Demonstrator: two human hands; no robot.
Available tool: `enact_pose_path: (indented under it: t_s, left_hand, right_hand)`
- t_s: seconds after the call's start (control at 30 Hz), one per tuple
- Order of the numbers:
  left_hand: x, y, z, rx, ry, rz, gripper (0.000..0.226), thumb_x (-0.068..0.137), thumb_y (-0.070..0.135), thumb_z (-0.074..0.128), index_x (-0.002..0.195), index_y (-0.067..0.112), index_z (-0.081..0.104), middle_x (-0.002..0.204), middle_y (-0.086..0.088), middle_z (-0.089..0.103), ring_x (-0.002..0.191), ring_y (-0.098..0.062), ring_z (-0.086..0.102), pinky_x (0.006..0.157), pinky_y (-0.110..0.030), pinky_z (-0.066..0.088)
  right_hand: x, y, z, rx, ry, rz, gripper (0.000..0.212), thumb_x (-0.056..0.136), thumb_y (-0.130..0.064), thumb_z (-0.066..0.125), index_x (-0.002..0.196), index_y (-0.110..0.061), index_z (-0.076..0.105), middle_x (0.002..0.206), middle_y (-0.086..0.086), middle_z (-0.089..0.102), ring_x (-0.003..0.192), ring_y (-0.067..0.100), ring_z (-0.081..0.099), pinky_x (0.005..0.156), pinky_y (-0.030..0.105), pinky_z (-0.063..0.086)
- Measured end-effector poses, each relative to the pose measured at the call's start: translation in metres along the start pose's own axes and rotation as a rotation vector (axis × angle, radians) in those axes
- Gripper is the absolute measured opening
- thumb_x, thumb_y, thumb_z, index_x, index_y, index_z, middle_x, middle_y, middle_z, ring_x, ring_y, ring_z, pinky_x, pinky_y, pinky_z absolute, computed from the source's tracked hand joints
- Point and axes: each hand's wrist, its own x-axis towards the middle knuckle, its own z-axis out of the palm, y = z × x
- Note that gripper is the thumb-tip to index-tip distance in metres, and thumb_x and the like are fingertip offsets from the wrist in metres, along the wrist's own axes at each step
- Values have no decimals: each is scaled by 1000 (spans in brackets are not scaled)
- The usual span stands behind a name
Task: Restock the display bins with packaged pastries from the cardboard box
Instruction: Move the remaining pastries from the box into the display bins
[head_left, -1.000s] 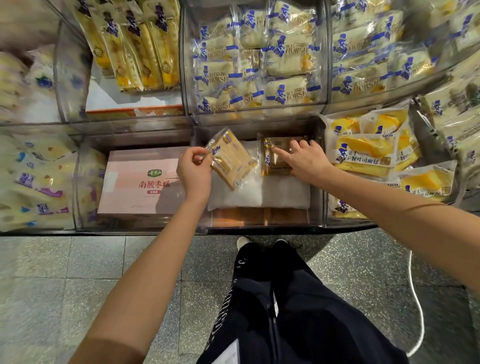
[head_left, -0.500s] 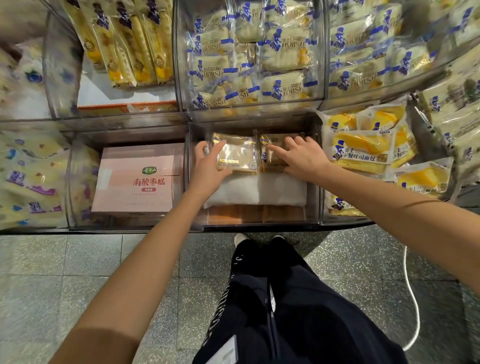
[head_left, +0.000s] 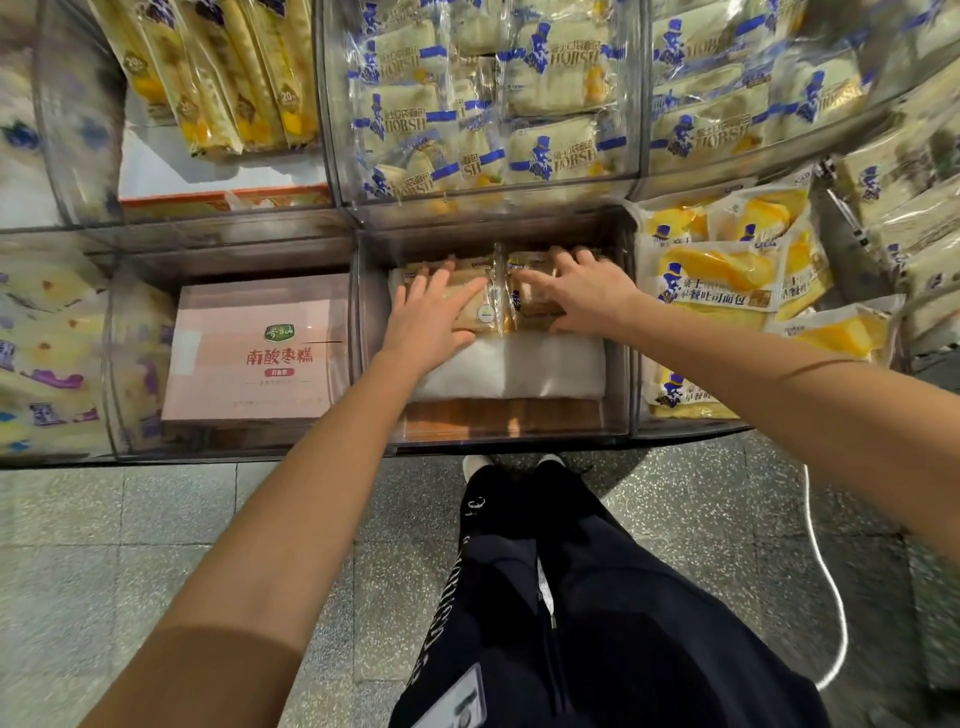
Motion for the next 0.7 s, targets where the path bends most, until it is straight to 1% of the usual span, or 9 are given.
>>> enact_pose_path:
  t_s: [0.07, 0.13, 0.27, 0.37, 0.43, 0.53, 0.57, 0.63, 0.7]
  left_hand:
    - [-3, 0, -5, -67, 15, 19, 76, 87, 46, 67, 151, 37, 28, 160, -6, 20, 145, -31, 20, 118, -52, 20]
    - [-6, 0, -15, -98, 57, 37, 70, 88, 45, 66, 149, 31, 34, 157, -7, 28, 145, -28, 23, 118, -48, 23]
    - [-10, 7, -49, -74, 252, 96, 54, 94, 30, 59, 145, 16, 43, 143, -10, 45, 136, -26, 35, 111, -46, 35]
    - [-5, 25, -86, -56, 342, 175, 52, 95, 25, 58, 143, 13, 45, 138, -9, 47, 130, -25, 39, 107, -45, 39]
    - [1, 39, -112, -49, 348, 237, 54, 94, 25, 59, 144, 12, 43, 139, -10, 47, 131, -27, 40, 110, -47, 37]
    - [17, 58, -145, -9, 371, 385, 59, 88, 21, 68, 141, 5, 46, 137, -20, 49, 129, -37, 43, 109, -51, 36]
    - [22, 66, -157, 2, 376, 421, 60, 88, 20, 69, 141, 3, 46, 138, -22, 48, 129, -40, 43, 110, -51, 35]
    - [27, 88, -180, 32, 369, 473, 62, 89, 22, 67, 144, 6, 43, 144, -21, 44, 133, -37, 39, 112, -49, 32]
    - [27, 117, -199, 51, 384, 557, 63, 90, 24, 66, 145, 7, 41, 145, -20, 42, 134, -35, 38, 113, -46, 32]
  right_hand:
    - [-4, 1, -4, 36, 62, -27, 81, 90, -45, 63, 155, -30, 16, 151, 18, 30, 138, 38, 29, 109, 49, 32]
    - [-10, 2, -10, 83, 138, -54, 74, 91, -46, 61, 153, -26, 25, 148, 16, 35, 137, 35, 30, 108, 47, 32]
    - [-26, 13, -32, 187, 261, -90, 64, 94, -41, 58, 150, -19, 35, 145, 16, 40, 138, 34, 30, 109, 47, 33]
    - [-46, 28, -50, 248, 352, -64, 60, 94, -36, 58, 147, -14, 40, 144, 18, 42, 138, 35, 31, 109, 50, 34]
    - [-62, 40, -60, 274, 392, 10, 61, 93, -36, 62, 146, -16, 40, 146, 18, 39, 139, 35, 30, 111, 51, 33]
    - [-91, 61, -70, 335, 508, 126, 57, 90, -30, 66, 141, -12, 49, 136, 21, 48, 129, 39, 41, 102, 52, 41]
    - [-102, 68, -73, 364, 542, 193, 55, 90, -28, 66, 140, -11, 49, 135, 22, 49, 127, 39, 43, 101, 50, 41]
    - [-126, 80, -79, 396, 590, 355, 56, 93, -29, 62, 144, -13, 45, 141, 21, 45, 131, 36, 41, 103, 45, 38]
    - [-150, 89, -82, 419, 636, 509, 59, 95, -33, 60, 148, -16, 39, 146, 20, 40, 136, 34, 36, 106, 44, 38]
